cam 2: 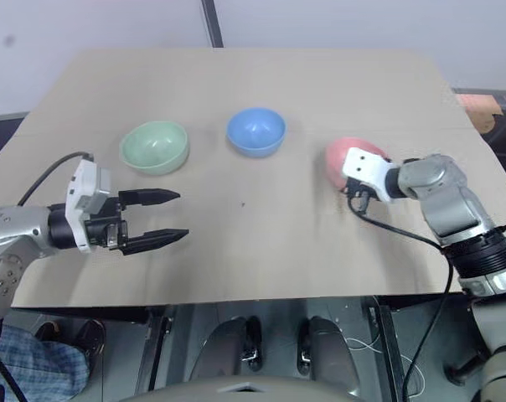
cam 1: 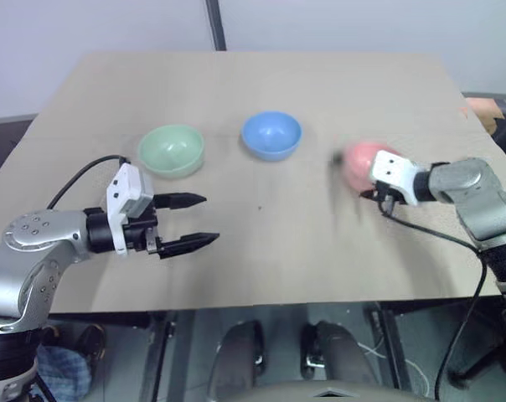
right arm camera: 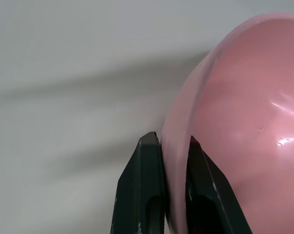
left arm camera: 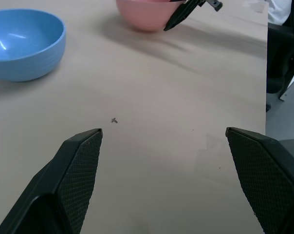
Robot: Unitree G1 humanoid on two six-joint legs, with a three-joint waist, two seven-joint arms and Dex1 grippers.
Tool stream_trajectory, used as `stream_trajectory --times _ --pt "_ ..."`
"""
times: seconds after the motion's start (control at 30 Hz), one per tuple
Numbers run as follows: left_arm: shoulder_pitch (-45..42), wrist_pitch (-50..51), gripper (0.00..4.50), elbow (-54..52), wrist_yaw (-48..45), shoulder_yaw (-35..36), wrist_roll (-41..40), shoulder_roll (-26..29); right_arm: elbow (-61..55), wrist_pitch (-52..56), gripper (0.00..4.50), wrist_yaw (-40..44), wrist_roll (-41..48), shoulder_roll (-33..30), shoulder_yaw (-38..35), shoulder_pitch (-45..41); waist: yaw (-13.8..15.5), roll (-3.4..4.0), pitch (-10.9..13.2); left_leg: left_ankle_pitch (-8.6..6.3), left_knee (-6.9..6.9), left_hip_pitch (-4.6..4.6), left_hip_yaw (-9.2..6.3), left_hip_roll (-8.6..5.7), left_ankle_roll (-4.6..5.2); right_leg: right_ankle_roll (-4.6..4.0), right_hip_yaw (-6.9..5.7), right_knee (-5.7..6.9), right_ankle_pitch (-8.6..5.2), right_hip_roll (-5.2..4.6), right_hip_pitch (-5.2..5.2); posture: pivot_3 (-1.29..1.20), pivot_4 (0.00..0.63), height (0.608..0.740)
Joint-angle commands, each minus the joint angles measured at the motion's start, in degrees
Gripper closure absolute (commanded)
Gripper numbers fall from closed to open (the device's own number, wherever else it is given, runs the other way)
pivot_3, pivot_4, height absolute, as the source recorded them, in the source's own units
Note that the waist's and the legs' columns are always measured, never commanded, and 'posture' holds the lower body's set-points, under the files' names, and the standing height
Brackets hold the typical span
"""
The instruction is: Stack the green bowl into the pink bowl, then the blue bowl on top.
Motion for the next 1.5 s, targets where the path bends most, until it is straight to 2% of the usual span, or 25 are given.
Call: stream_trajectory --times 0.03,0.3,0.47,0.7,0.73,0.97,1.13,1.27,1.37,1.5 --pt "-0.2 -1.4 0.22 0.3 -0.8 0.4 0.6 0.9 -11.5 3.9 4.46 0.3 0.4 2.4 2.3 0.4 0.1 -0.01 0.0 0.00 -0.01 0.00 0.00 0.00 0.00 0.00 -0.01 0.00 0.00 0.00 0.00 0.00 0.150 0.740" --pt "-0.9 -2.2 0.22 1.2 -0.5 -1.1 1.3 0.2 -19.8 10.1 4.46 -4.0 -6.1 11.2 14.4 1.2 0.3 -0.01 0.0 0.00 0.00 -0.02 -0.03 -0.03 0.00 -0.01 -0.03 0.00 0.00 -0.04 -0.01 0.00 0.150 0.740" --pt "-0.6 -2.7 0.22 1.1 -0.1 -1.6 1.9 -0.4 -21.4 13.0 4.46 -5.5 -7.6 13.4 16.6 1.2 0.2 -0.04 0.0 0.00 0.01 -0.02 -0.02 -0.03 0.00 -0.01 -0.03 0.02 0.00 -0.03 -0.01 0.00 0.150 0.740" --pt "-0.7 -2.6 0.22 1.3 -0.2 -1.8 1.9 -0.5 -20.5 14.5 1.63 -6.3 -8.4 12.6 14.3 -0.6 0.2 -0.04 0.0 0.00 0.01 -0.01 -0.02 -0.03 0.00 -0.01 -0.03 0.01 0.00 -0.03 -0.01 0.00 0.150 0.740" --pt "-0.9 -2.6 0.22 1.4 -0.3 -1.9 1.9 -0.5 -21.1 16.3 1.21 -5.8 -7.6 12.4 13.2 -1.2 0.2 -0.04 0.0 0.00 0.01 -0.01 -0.02 -0.03 0.00 -0.01 -0.03 0.01 0.00 -0.03 -0.01 0.00 0.150 0.740" --pt "-1.3 -3.0 0.22 2.1 -0.5 -1.7 2.1 -0.3 -30.9 34.4 1.21 -0.5 7.7 11.1 -2.3 -3.1 0.3 -0.04 0.0 -0.01 0.00 -0.03 -0.05 -0.03 0.00 -0.02 -0.05 0.00 0.01 -0.03 -0.01 0.00 0.150 0.740" --pt "-1.7 -2.3 0.22 3.0 1.0 -1.7 2.8 0.0 -33.6 44.3 1.21 -0.3 19.3 11.6 -16.9 -1.7 0.3 -0.04 0.0 -0.02 -0.01 -0.05 -0.06 -0.04 0.02 -0.06 -0.06 -0.03 0.03 -0.05 -0.01 0.00 0.150 0.740" --pt "-2.8 -1.2 0.22 3.9 2.4 -1.9 3.2 0.1 -33.0 43.1 1.21 -2.3 25.0 12.0 -28.0 1.7 0.4 -0.04 0.0 -0.02 -0.03 -0.05 -0.10 -0.04 0.03 -0.10 -0.07 -0.02 0.05 -0.05 0.00 0.00 0.150 0.740" --pt "-4.7 -2.2 0.22 6.4 3.3 -2.6 5.4 0.6 -31.9 37.0 1.21 -2.1 28.3 10.9 -38.1 7.1 0.6 -0.04 0.0 -0.02 -0.03 -0.08 -0.11 -0.05 0.03 -0.04 -0.08 -0.03 0.02 -0.05 -0.01 0.00 0.150 0.740" --pt "-9.0 -4.2 0.22 11.1 4.8 -4.4 9.3 0.5 -29.3 29.9 1.21 -1.5 30.0 7.5 -45.4 14.6 1.0 -0.04 0.0 -0.02 -0.04 -0.09 -0.12 -0.08 0.04 -0.01 -0.10 -0.06 0.00 -0.05 0.00 0.00 0.150 0.740"
